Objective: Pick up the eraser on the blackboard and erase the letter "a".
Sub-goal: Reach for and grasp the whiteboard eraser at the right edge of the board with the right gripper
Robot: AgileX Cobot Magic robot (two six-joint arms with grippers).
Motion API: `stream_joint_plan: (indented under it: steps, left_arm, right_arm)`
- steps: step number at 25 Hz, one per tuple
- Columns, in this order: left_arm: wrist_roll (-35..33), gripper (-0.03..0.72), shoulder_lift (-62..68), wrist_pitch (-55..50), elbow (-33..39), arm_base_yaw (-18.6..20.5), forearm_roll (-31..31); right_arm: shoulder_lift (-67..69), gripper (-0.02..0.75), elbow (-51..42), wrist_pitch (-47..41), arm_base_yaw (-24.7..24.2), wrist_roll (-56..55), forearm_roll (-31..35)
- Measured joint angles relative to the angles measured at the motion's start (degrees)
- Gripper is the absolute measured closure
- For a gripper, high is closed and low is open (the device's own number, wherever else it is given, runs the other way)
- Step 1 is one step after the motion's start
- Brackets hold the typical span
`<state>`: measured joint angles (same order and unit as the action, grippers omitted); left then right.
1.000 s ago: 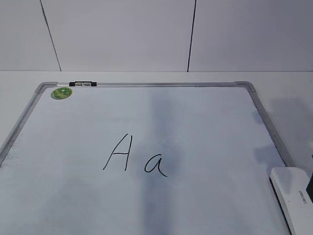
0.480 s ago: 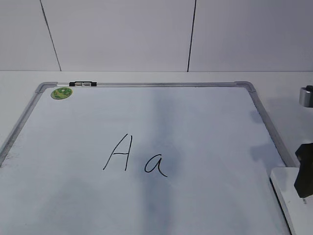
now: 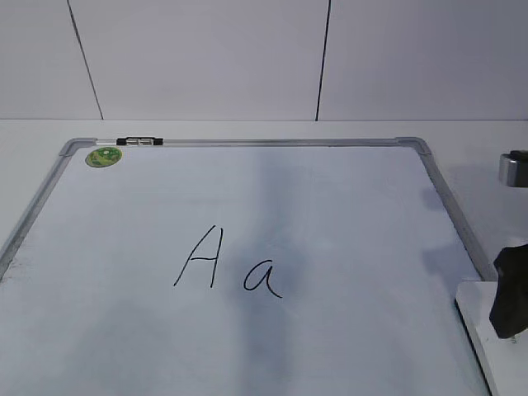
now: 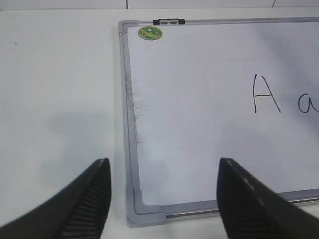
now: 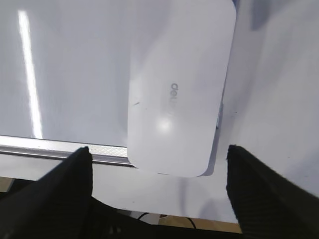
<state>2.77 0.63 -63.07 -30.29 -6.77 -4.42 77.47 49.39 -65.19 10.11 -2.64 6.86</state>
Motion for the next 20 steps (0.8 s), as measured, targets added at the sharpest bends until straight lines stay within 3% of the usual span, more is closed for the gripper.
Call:
stream_joint_plan:
  steps: [15,20]
  left_arm:
    - [0.0,0.191,0.0,0.0,0.0,0.0,0.0]
    - [0.0,0.191,0.0,-0.2,0.0,0.0,0.0]
  right_arm:
    - [3.4,0.119,-0.1,3.7,0.0,-1.2,0.2]
    - [3.4,0.124,-4.5,5.0,0.0,-1.6,0.2]
